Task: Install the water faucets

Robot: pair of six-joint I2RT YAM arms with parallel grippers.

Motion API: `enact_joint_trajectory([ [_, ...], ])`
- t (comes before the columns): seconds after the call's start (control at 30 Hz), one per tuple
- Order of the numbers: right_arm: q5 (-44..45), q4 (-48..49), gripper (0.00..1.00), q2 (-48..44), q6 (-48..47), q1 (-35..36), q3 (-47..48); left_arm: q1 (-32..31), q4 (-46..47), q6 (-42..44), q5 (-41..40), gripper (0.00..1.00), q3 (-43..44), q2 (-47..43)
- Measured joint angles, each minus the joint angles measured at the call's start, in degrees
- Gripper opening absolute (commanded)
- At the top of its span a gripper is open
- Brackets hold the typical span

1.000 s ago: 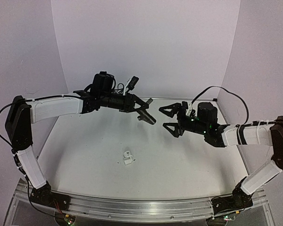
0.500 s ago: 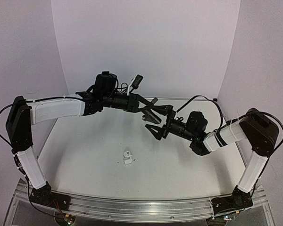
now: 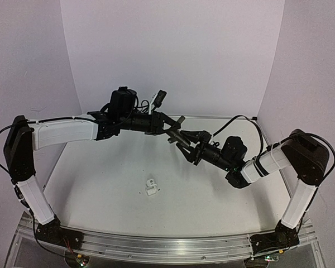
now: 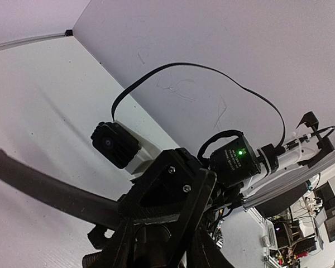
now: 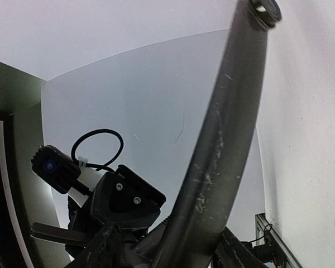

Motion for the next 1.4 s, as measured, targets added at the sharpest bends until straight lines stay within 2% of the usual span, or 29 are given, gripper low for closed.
enact_joint_trajectory([
  [0.17,1.1,-0.8,0.18,-0.7,-4.2,-0.2,-0.5,-0.1,0.7,-4.3,-0.1,0.00,-1.5,-0.5],
  [0.23,1.2,-1.1,0.06,-1.0,-6.5,-0.3,-0.5,-0.1,1.0,-6.0,-0.4,0.00,-1.8,-0.6],
  [0.3,1.2,-2.3,0.00,-1.8,-9.4,-0.3,-0.5,-0.1,1.0,-8.1,-1.1,0.00,-2.2,-0.9],
  [0.43,1.5,-5.2,0.00,-4.7,-17.6,-0.4,-0.7,-0.4,1.5,-12.9,-2.4,0.01,-2.6,-1.4],
  [0.5,1.6,-7.8,0.00,-7.1,-23.3,-0.6,-0.8,-0.8,1.7,-15.2,-2.8,0.06,-2.6,-1.6],
  [0.57,2.2,-11.8,0.00,-9.8,-29.8,-0.7,-0.6,-1.0,2.4,-16.9,-3.2,0.19,-3.0,-1.7],
  [0.67,3.5,-19.9,0.00,-14.6,-38.5,-0.4,-0.6,-1.4,4.0,-18.8,-3.0,0.49,-4.6,-1.9],
  [0.73,4.0,-23.8,0.00,-17.1,-42.4,-0.3,-0.6,-1.4,4.9,-18.4,-3.0,0.64,-5.8,-2.0],
  [0.83,3.6,-26.3,0.00,-18.9,-44.7,-0.2,-0.5,-0.2,9.7,-17.5,-2.5,0.81,-9.4,-2.5],
  [0.9,2.5,-26.4,0.00,-18.9,-44.2,-0.2,-0.4,0.4,15.9,-17.3,-2.2,0.84,-14.1,-3.7],
  [1.03,0.3,-25.6,0.00,-18.7,-40.9,-0.2,-0.2,0.9,22.0,-15.7,-1.3,0.89,-18.3,-5.2],
  [1.3,-1.7,-22.0,0.00,-17.6,-34.9,-0.2,1.7,0.4,28.4,-11.5,1.7,0.99,-19.3,-8.1],
  [1.4,-1.5,-21.2,0.00,-17.3,-33.7,-0.2,1.7,-0.9,29.3,-10.1,2.7,1.00,-19.3,-8.1],
])
